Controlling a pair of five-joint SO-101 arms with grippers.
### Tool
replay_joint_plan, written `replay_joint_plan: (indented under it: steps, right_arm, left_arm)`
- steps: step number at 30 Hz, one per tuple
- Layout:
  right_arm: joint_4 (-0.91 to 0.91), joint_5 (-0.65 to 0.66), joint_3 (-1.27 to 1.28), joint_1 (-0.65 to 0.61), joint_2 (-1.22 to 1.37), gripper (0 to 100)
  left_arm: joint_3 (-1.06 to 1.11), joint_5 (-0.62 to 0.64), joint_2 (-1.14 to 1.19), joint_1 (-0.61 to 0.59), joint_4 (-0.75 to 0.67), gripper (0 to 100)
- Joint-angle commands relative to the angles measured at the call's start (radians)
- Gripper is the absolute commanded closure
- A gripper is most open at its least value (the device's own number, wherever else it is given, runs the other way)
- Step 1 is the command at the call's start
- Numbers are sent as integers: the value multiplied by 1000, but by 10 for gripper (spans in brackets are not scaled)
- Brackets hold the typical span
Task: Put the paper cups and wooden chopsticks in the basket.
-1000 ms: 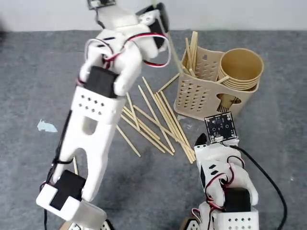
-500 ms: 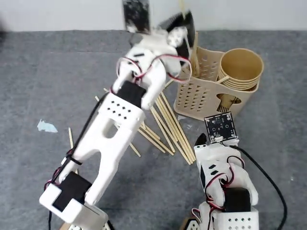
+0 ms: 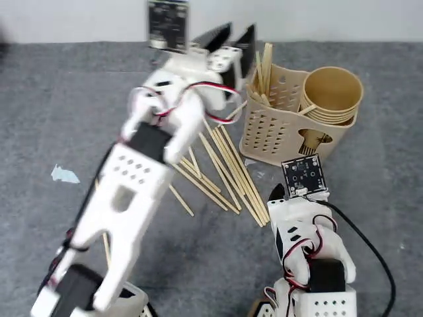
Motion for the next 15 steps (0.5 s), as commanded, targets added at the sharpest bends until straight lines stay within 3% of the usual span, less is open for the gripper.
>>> replay_joint_plan:
  steps: [1,10,15]
  right_arm:
    - [2,-11,-14,-2,-4,926]
    - [41,66,-101,-153,5,927]
    - [87,69,-258,-237,171,928]
  left_arm:
    - [-5,12,-150,-83,164,870]
    - [-4,12,-338,-249,678,871]
    - [70,6,-417,-321,775,972]
